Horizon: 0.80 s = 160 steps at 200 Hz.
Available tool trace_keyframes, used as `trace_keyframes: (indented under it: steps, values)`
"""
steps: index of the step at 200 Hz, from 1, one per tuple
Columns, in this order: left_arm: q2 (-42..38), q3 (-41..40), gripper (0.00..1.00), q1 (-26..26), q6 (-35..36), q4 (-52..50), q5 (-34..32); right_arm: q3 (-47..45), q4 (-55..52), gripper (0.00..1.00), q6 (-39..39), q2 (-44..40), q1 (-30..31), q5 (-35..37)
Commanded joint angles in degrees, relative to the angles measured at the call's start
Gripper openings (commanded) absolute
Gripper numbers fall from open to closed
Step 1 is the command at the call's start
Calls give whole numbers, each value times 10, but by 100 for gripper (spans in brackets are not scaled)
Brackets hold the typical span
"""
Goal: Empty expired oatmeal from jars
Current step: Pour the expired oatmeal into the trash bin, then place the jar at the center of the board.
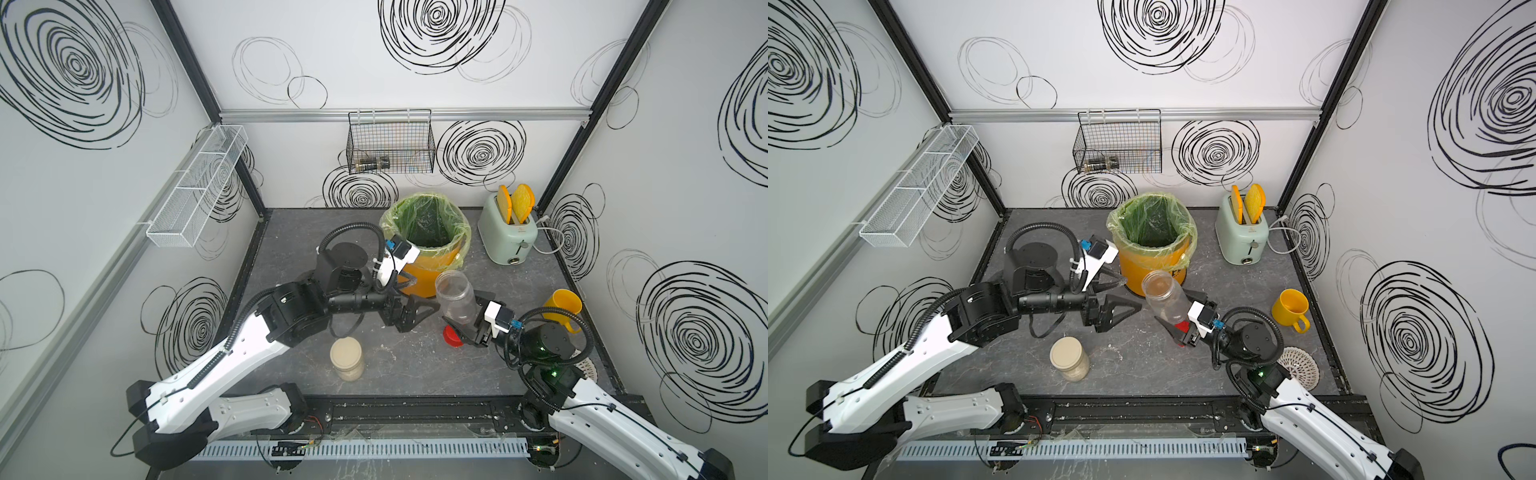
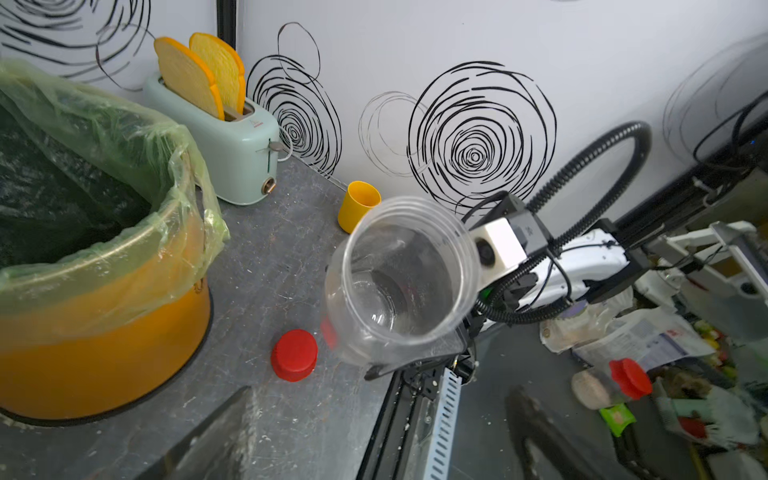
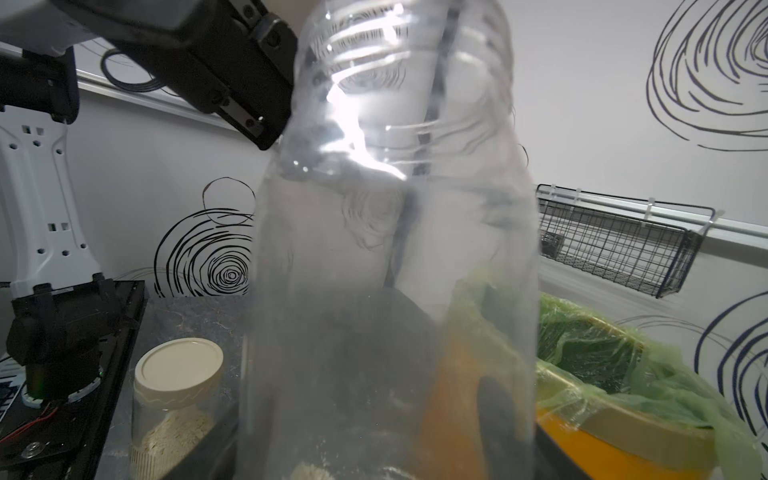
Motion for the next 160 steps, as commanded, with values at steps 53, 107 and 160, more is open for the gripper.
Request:
trace_keyframes:
  steps: [53, 107, 160]
  values:
    - [13, -41, 96, -27, 83, 104, -41, 6, 86, 26, -1, 56, 17, -29]
    - [45, -50, 96, -22, 51, 134, -30, 12, 81, 27, -33, 61, 44, -25]
    - [60, -59, 96, -25, 21, 159, 5, 18, 84, 28, -49, 78, 64, -8]
